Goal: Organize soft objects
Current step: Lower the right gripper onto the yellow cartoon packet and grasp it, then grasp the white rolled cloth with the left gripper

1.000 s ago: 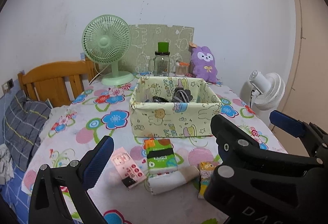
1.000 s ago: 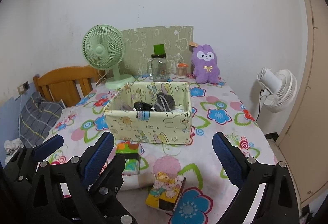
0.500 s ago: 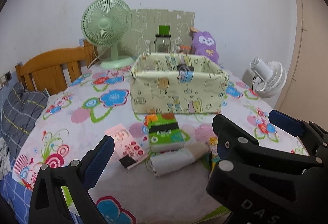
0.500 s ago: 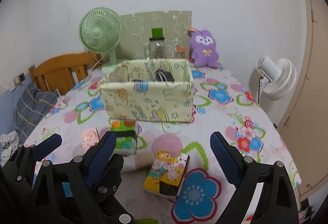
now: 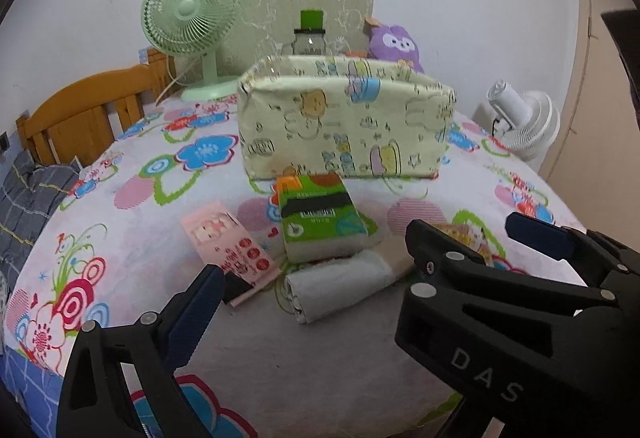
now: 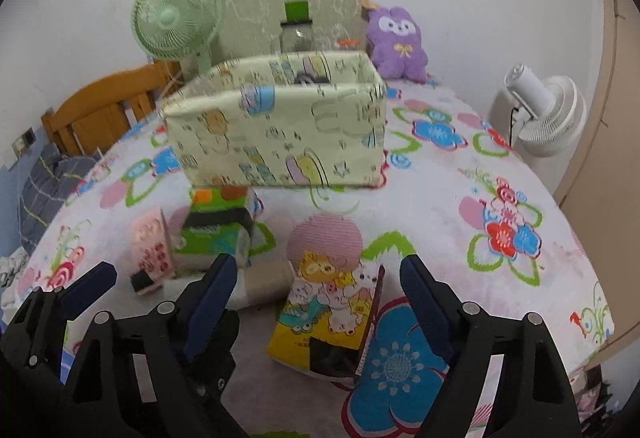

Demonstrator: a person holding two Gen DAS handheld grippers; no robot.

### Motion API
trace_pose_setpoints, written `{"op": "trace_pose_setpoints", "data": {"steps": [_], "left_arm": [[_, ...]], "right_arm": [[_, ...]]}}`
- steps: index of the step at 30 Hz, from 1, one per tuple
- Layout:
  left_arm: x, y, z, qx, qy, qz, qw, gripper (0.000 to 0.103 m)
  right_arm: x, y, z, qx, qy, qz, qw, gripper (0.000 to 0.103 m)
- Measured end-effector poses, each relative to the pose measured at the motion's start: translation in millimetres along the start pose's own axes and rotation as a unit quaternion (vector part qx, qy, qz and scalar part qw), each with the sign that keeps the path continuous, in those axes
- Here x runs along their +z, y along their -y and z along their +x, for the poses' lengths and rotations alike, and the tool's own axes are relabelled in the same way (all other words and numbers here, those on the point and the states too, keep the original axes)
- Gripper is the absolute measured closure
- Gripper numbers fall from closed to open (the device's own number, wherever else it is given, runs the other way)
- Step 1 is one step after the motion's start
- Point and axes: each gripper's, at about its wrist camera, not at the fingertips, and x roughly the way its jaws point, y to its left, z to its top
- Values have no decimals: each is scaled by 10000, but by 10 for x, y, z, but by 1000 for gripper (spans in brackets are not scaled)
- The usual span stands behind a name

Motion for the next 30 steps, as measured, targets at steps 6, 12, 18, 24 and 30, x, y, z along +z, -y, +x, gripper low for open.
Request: {"op": "trace_pose_setpoints", "data": {"steps": [6, 12, 18, 24, 30], "left_arm": [[-62, 9, 97, -60, -196, 76, 9998, 3], [-86, 41, 166, -14, -344, 114, 9993, 5], [-59, 73, 164, 72, -279, 196, 9994, 5], [34, 84, 151, 64, -243, 173, 9995, 5], [89, 136, 188, 140, -228, 268, 9993, 5]], "right_arm": [[-76, 38, 169, 57, -347, 90, 9993, 22], [-111, 31, 254, 109, -508, 128, 9986, 40], [-100, 106, 264, 122, -516, 239, 9983, 51], [-59, 182, 230, 169, -517, 356, 9979, 55], [-12, 211, 209, 111, -453, 347, 9983, 55]]}}
